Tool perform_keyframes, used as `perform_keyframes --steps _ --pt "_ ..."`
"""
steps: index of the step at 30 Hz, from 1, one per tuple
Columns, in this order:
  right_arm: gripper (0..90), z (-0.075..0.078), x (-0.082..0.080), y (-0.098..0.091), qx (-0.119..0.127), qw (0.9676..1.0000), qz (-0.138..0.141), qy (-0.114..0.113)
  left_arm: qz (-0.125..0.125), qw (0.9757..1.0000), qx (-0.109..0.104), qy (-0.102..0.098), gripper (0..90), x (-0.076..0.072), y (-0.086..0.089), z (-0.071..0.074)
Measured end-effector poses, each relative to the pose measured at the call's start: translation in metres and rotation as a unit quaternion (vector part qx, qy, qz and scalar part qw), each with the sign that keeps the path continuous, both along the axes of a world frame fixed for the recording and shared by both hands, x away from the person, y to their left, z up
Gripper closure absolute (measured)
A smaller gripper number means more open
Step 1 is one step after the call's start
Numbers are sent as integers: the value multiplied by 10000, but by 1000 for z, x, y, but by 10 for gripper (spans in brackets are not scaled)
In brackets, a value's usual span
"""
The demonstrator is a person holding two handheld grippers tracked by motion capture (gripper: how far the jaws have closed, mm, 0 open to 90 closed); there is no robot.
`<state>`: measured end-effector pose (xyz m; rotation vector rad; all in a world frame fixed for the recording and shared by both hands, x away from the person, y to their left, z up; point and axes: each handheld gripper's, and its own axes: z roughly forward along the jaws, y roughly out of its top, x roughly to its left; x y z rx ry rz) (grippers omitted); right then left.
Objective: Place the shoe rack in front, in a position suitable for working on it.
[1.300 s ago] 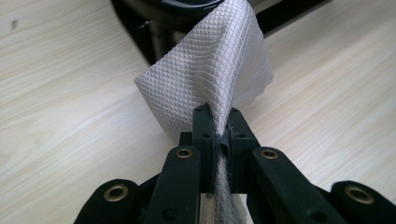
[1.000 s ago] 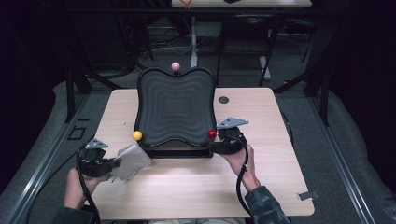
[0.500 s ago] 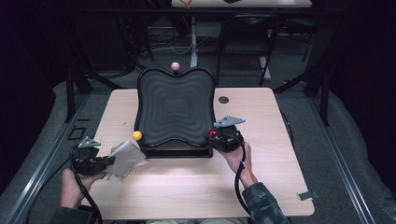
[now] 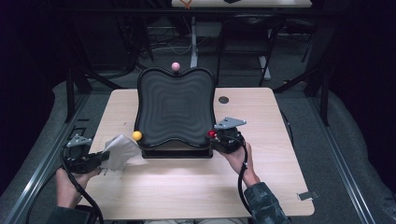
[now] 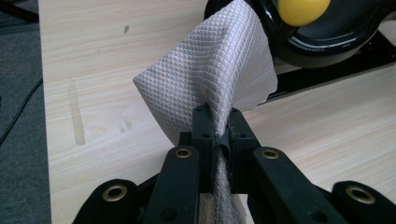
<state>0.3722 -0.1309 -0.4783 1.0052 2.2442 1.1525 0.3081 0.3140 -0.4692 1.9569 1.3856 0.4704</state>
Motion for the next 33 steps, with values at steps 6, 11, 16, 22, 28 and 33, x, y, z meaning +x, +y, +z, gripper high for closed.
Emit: perform_keyframes --steps 6,11,16,22,28,33 --pt "601 0 -1 0 -4 9999 138 -5 61 9996 7 -261 846 -4 4 15" --pt "601 0 -3 2 0 9997 222 -30 97 9988 -86 -475 846 -4 12 31" --pt "601 0 -9 7 11 9995 317 5 65 9978 -103 -648 845 1 13 46" --pt "601 0 -16 11 9 9992 392 12 -75 9965 25 -838 845 12 5 67" --pt "601 0 -23 15 23 9989 466 26 -207 9952 166 -938 846 28 -6 85" --pt "601 0 -30 19 62 9985 540 31 -374 9937 309 -1006 846 46 -21 100"
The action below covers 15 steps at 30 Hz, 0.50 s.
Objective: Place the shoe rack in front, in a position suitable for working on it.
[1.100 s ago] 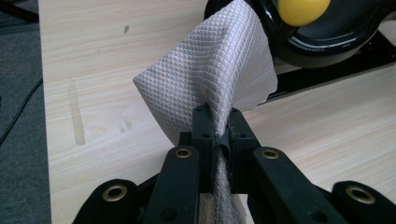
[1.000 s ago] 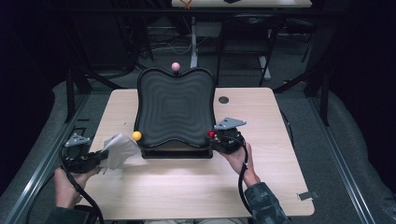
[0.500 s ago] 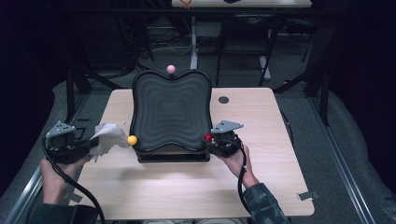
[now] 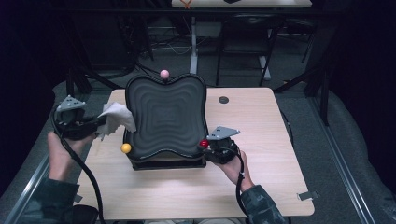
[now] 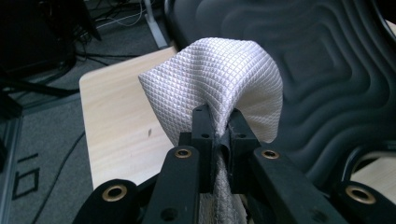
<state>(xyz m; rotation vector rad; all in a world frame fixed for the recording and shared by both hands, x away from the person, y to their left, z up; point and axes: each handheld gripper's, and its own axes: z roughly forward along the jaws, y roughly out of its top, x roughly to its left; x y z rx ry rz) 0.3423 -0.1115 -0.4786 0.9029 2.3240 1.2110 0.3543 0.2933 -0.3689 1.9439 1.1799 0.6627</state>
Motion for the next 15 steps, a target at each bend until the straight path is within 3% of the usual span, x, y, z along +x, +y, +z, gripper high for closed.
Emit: perform_keyframes --steps 5,15 --pt "600 -1 -2 1 5 10000 -58 -22 -130 9999 83 -27 846 18 -11 14" --pt "600 -1 -3 1 -1 9999 -88 -69 -92 9999 64 49 846 57 -25 29"
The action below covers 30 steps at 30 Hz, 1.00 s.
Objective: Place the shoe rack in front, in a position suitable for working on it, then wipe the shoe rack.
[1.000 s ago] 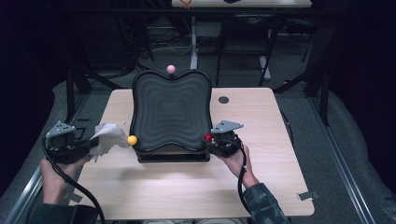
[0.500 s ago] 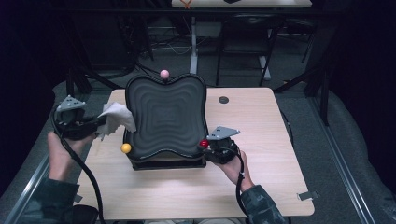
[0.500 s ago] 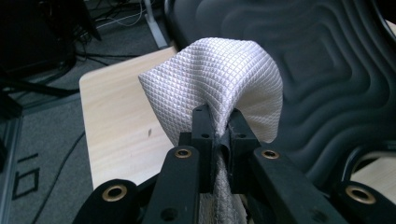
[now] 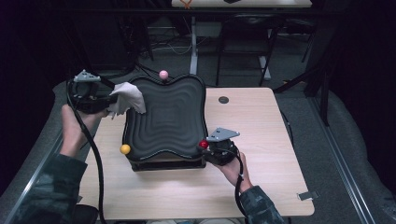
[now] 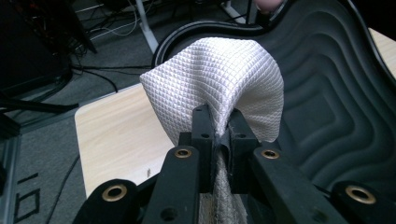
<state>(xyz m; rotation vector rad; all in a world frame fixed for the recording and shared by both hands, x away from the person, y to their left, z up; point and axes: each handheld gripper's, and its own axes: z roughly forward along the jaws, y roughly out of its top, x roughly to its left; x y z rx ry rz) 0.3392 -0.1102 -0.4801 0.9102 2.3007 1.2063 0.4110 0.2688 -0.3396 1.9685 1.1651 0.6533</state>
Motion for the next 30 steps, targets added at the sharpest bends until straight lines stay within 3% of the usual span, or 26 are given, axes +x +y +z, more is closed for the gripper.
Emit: perform_keyframes --steps 10,19,24,30 --pt "600 0 0 0 9 10000 -5 -7 91 9997 128 196 846 37 -18 -1" --pt "599 0 0 0 22 10000 22 -4 200 9989 245 358 846 76 -35 -10" --pt "599 -1 0 -1 32 10000 26 -43 247 9985 320 362 845 88 -43 -17" --pt "599 -2 -1 -1 36 10000 11 -54 297 9984 261 412 841 98 -46 -26"
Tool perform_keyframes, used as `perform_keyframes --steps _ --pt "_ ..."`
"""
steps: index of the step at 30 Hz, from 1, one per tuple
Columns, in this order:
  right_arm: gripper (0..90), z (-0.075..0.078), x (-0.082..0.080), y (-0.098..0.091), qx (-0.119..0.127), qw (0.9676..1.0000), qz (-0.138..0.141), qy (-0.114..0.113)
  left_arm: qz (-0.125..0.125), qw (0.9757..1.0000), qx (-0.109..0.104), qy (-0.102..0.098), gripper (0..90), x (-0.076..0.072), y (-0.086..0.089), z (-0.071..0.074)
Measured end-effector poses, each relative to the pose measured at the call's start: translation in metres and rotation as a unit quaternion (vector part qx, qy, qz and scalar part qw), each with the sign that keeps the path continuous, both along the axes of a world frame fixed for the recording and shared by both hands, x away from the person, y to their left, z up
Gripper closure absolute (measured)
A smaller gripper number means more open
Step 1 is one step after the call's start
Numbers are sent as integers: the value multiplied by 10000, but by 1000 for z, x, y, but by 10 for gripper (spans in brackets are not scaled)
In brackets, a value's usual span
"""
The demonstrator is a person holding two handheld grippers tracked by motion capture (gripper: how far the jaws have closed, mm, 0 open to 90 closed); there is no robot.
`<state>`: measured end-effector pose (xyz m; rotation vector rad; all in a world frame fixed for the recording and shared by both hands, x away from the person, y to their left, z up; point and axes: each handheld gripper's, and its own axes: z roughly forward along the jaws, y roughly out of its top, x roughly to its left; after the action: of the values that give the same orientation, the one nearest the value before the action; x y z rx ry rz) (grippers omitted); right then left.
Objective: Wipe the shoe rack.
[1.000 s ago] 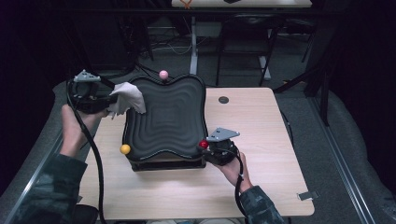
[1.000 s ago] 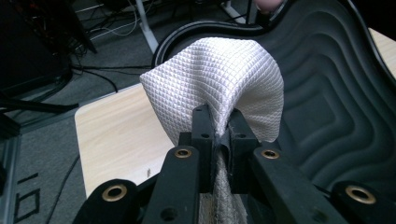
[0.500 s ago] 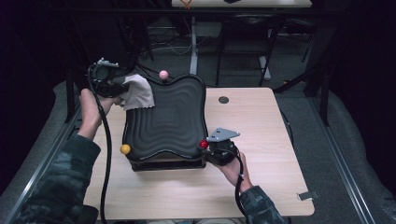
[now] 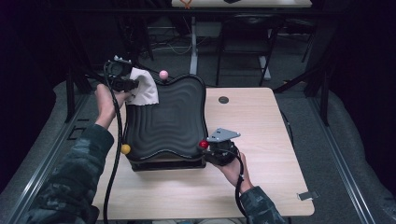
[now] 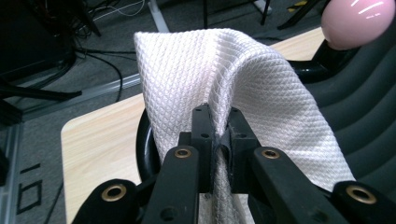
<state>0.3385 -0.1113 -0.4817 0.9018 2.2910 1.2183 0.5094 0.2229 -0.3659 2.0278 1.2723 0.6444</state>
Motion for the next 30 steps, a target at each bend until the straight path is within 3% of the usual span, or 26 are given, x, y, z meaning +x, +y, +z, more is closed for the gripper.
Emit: perform_keyframes --steps 15,21,26,28,30 --pt "599 0 1 0 7 10000 11 16 -58 9996 -193 212 841 7 6 -6" --pt "599 0 0 0 7 10000 -8 29 -22 9985 -349 410 843 -1 9 -10" --pt "599 1 1 0 0 10000 -7 38 -17 9992 -192 345 844 -9 6 -14" --pt "599 1 1 0 16 10000 3 53 -52 9987 -279 415 844 -12 6 -16" --pt "599 1 1 1 11 10000 1 57 -90 9989 -220 410 844 -18 5 -19"
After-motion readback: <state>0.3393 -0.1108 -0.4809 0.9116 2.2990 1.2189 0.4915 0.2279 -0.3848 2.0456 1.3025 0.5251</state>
